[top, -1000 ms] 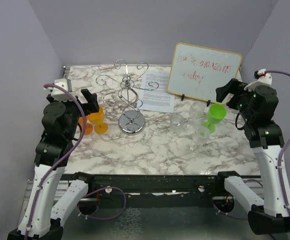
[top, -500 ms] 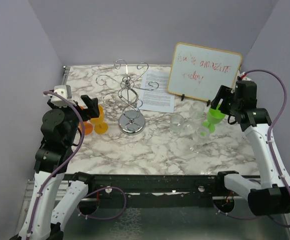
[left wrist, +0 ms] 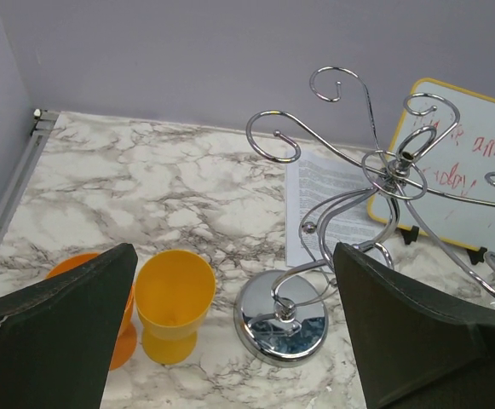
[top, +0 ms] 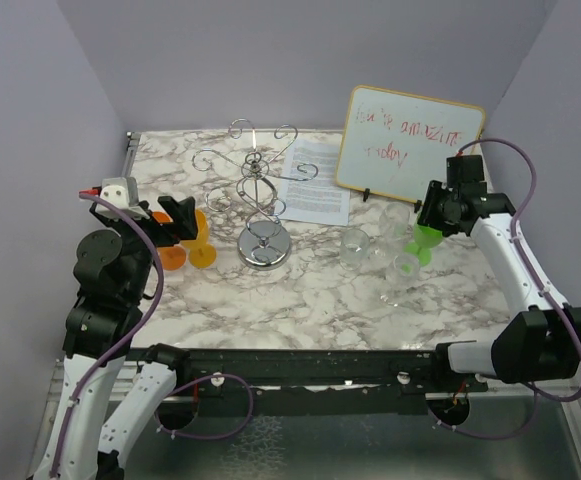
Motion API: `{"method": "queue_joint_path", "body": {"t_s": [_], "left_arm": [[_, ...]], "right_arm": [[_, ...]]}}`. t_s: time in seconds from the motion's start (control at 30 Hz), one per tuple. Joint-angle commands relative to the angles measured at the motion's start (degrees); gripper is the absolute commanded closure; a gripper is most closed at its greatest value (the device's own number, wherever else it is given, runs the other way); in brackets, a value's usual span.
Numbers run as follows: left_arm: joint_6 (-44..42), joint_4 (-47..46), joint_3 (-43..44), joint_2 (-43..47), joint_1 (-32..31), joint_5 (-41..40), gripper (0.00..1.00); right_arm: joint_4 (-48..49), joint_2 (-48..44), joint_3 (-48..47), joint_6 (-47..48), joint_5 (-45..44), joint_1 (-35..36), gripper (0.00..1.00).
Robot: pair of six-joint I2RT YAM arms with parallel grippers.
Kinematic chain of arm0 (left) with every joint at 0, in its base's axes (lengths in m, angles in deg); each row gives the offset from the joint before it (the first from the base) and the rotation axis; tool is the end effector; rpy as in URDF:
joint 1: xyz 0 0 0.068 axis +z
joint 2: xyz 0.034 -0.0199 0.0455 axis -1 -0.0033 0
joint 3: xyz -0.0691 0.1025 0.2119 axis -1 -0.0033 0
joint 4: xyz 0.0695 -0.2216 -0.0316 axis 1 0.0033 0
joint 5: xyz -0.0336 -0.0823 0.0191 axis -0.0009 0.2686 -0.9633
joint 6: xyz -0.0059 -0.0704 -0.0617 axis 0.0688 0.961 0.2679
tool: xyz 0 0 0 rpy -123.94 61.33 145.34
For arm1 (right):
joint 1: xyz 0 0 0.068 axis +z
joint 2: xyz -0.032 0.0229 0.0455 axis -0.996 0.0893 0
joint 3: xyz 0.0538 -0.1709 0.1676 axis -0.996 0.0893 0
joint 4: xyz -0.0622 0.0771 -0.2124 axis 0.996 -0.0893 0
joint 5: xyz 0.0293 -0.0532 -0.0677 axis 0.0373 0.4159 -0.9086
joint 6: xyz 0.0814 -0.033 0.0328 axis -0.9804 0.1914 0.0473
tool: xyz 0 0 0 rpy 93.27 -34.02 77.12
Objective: Place the wine glass upside down on the wine glass rack
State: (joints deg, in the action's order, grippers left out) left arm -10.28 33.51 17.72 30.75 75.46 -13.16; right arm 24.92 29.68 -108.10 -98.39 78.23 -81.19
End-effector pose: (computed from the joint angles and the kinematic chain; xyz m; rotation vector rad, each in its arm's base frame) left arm 0.1503 -0.0247 0.3864 -0.1045 1.5835 -0.2482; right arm 0.2790 0.0102 0.2435 0.3450 2.4491 0.0481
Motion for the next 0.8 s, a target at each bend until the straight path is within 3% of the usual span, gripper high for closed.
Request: {"method": "queue_joint_path", "body": {"t_s": [0.0, 0.33, 0.5, 0.77], "left_arm": [[-0.81, -0.18, 0.47, -0.54, -1.47, -0.29, 0.01], [-1.46, 0.61, 1.22, -1.54, -2.19, -3.77, 0.01], [-2.13, 0.54, 1.47, -2.17, -2.34, -3.44, 0.01], [-3.12, 0.45, 0.57, -1.69, -2.7, -2.51, 0.01]], "right_arm": [[-1.62, 1.29, -2.23, 1.21, -0.18, 0.78, 0.53], [-3.54, -1.6, -8.26, -2.72, -5.65, 2.12, 0.51], [-1.05, -0.92, -7.37, -5.75, -7.01, 2.12, 0.46], [1.56, 3.12, -4.83, -7.49, -5.17, 2.19, 0.49]]}}
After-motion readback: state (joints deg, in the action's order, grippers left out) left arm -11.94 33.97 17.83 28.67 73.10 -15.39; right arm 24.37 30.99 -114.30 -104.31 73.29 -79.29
